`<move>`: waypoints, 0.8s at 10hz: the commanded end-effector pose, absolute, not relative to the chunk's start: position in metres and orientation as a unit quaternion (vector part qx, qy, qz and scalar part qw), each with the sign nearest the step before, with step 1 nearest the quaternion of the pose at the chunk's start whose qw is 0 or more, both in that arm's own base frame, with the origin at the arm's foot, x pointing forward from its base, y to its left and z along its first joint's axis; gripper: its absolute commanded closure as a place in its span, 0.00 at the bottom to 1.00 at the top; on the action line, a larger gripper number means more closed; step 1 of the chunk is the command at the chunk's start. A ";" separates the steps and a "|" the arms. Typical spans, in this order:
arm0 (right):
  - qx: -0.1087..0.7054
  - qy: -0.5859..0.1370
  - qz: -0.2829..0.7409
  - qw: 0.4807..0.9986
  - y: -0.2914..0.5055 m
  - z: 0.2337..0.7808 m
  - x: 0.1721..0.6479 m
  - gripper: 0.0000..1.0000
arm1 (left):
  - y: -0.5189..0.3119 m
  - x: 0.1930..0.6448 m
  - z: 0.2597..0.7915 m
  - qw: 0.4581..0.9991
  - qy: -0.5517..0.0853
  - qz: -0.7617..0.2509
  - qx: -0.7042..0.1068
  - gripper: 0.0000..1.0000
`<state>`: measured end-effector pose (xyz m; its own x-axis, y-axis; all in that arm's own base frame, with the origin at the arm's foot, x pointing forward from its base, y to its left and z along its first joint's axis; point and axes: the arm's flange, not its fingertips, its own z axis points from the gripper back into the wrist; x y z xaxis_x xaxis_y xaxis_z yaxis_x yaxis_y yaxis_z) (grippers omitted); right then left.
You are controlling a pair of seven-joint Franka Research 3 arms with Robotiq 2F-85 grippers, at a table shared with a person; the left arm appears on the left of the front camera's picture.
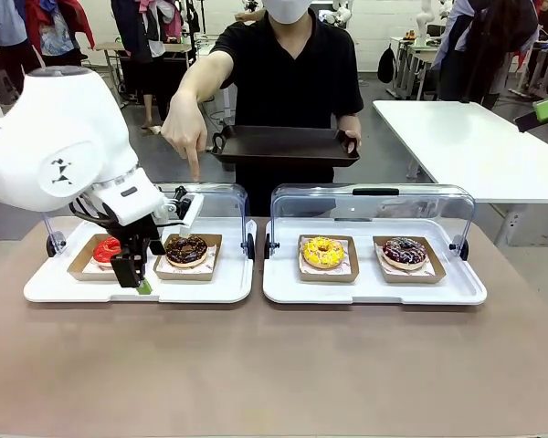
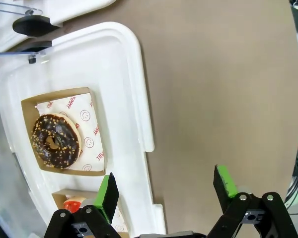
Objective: Provide the desired donut to the person.
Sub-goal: Pick up and lift the Paper togo box containing the Donut pointed at by the person.
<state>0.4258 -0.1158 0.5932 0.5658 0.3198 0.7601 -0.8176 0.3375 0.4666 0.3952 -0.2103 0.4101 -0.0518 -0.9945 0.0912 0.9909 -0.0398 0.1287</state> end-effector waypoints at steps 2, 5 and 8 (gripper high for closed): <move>0.442 -0.288 0.368 0.766 -0.116 0.594 0.426 0.00 | -0.209 0.430 0.401 0.707 -0.054 -0.705 0.018 0.00; 0.442 -0.288 0.368 0.766 -0.116 0.594 0.426 0.00 | -0.208 0.417 0.399 0.698 -0.067 -0.713 0.007 0.00; 0.442 -0.288 0.368 0.766 -0.116 0.594 0.426 0.00 | -0.208 0.417 0.399 0.698 -0.067 -0.713 0.007 0.00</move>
<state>0.4259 -0.1158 0.5931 0.5659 0.3197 0.7600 -0.8175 0.3375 0.4667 0.4215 -0.2117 0.3990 -0.0258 -0.9965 0.0789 0.9944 -0.0175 0.1046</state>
